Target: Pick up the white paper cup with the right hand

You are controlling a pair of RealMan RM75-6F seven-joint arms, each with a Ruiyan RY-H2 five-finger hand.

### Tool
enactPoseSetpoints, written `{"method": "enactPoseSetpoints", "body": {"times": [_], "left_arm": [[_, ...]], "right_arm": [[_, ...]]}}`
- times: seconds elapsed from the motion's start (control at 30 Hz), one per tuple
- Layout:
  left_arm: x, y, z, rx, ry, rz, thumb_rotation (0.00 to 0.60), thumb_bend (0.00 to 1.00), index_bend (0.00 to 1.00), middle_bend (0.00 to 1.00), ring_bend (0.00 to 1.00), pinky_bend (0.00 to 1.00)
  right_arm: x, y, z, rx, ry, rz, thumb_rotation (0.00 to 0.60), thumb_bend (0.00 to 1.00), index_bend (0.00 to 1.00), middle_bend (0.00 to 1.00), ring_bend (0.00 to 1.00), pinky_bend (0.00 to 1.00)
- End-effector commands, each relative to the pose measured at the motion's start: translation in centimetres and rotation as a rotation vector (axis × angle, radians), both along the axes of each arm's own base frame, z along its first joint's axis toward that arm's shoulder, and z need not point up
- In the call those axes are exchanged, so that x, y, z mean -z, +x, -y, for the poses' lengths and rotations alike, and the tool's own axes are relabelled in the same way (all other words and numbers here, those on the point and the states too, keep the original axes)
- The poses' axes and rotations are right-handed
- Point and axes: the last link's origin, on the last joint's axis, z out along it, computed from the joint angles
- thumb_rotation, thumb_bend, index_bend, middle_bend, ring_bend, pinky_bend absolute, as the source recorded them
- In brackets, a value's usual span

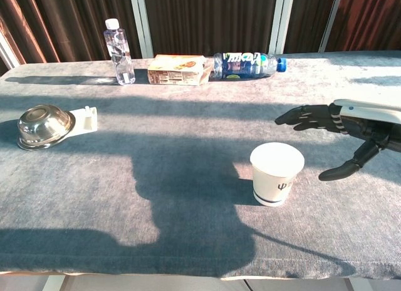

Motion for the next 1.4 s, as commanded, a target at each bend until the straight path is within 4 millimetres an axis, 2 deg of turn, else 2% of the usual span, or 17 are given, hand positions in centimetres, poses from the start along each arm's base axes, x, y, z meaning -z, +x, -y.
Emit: {"method": "enactPoseSetpoints", "body": {"times": [0.03,0.17,0.27,0.37,0.5,0.63,0.77,0.9,1.4], "left_arm": [[-0.1,0.0,0.0,0.001,0.002,0.002,0.6,0.41,0.26,0.24,0.24,0.36],[0.0,0.0,0.0,0.001,0.002,0.001,0.6,0.41,0.26,0.24,0.24,0.36],[0.1,0.0,-0.1,0.002,0.0,-0.002,0.6,0.41,0.26,0.24,0.24,0.36],[0.1,0.1,-0.1,0.005,0.001,-0.003,0.6,0.41,0.26,0.24,0.24,0.36],[0.1,0.1,-0.1,0.007,0.01,-0.005,0.6,0.41,0.26,0.24,0.24,0.36],[0.0,0.2,-0.2,0.014,0.027,-0.001,0.6,0.41,0.26,0.23,0.24,0.36],[-0.2,0.2,-0.3,0.042,0.063,0.0,0.6,0.41,0.25,0.17,0.21,0.36],[-0.3,0.2,-0.4,0.079,0.101,0.0,0.6,0.4,0.25,0.14,0.18,0.35],[-0.4,-0.1,-0.6,0.077,0.099,0.009,0.6,0.4,0.25,0.14,0.18,0.34]], "right_arm": [[-2.4,0.1,-0.9,-0.081,-0.078,-0.058,0.6,0.27,0.03,0.04,0.0,0.03],[-5.8,-0.3,-2.6,-0.12,-0.282,-0.211,0.6,0.27,0.0,0.03,0.0,0.03],[-8.4,-0.8,-4.8,-0.058,-0.477,-0.396,0.6,0.27,0.0,0.03,0.0,0.04],[-10.2,-1.0,-7.2,0.024,-0.648,-0.567,0.6,0.27,0.02,0.02,0.0,0.09],[-11.6,-2.0,-9.6,0.095,-0.812,-0.723,0.6,0.27,0.02,0.02,0.0,0.11],[-12.3,-3.8,-11.4,0.165,-0.877,-0.798,0.6,0.27,0.02,0.03,0.0,0.13],[-12.5,-5.2,-12.4,0.217,-0.88,-0.807,0.6,0.27,0.04,0.03,0.0,0.13],[-12.5,-5.3,-12.7,0.201,-0.871,-0.786,0.6,0.27,0.06,0.03,0.0,0.14],[-12.1,-5.2,-13.2,0.177,-0.845,-0.782,0.6,0.27,0.06,0.03,0.0,0.14]]}}
